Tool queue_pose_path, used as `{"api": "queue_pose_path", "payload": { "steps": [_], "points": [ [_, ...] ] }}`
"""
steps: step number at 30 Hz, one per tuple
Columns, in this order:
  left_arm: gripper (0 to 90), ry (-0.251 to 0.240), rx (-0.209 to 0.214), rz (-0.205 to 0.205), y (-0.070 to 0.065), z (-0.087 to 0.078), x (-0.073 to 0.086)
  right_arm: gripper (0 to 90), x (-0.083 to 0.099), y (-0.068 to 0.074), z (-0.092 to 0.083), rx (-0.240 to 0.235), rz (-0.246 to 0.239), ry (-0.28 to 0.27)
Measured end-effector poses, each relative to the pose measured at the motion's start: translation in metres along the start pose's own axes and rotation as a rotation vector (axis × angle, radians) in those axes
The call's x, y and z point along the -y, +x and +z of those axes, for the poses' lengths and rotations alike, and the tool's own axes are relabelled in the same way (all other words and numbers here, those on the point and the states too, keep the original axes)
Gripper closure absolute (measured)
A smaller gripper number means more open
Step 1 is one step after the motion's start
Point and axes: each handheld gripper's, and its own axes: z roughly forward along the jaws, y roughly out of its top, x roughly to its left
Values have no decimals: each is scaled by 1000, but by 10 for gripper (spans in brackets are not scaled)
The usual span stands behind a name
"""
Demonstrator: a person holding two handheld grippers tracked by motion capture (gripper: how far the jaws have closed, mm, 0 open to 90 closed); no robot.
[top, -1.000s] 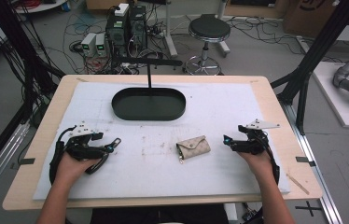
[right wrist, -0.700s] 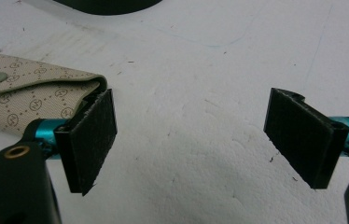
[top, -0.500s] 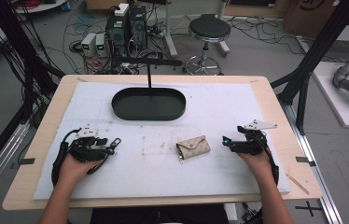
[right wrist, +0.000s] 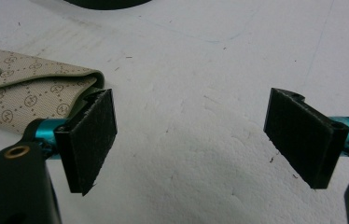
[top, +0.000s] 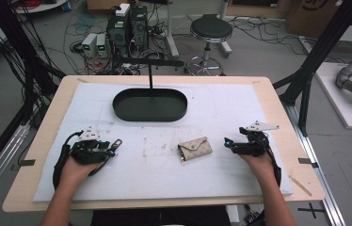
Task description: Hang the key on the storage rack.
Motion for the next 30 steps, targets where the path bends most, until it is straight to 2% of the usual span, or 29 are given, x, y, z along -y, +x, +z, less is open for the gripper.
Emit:
{"api": "queue_pose_path", "payload": {
  "steps": [7, 9, 10, 11, 12, 14, 17, 22, 25, 30],
  "points": [
    [634, -11, -27, 15, -3, -1, 3, 174, 0, 0, -1, 4, 5, -5],
    [710, -24, -30, 12, -3, -1, 4, 174, 0, 0, -1, 4, 4, -5],
    [710, -34, -27, 13, -3, -2, 6, 174, 0, 0, -1, 4, 4, -5],
    [778, -44, -26, 14, -4, -2, 7, 174, 0, 0, -1, 6, 5, -4],
    [792, -42, -19, 28, -5, -3, 8, 175, 0, 0, -1, 6, 4, -3],
    [794, -39, -16, 47, -8, -3, 8, 175, 0, 0, 0, 5, 4, -3],
    [809, -38, -6, 35, -6, -3, 7, 174, 0, 0, 0, 6, 0, -1],
    [849, -36, 1, 70, -6, -5, 5, 174, 0, 1, 0, 5, -1, -4],
    [869, -38, -7, 71, -7, -7, 2, 174, 0, 0, 0, 6, 1, -8],
    [877, -85, -14, 63, -4, -16, 0, 174, 0, 0, 0, 2, 2, -3]
  ]
}}
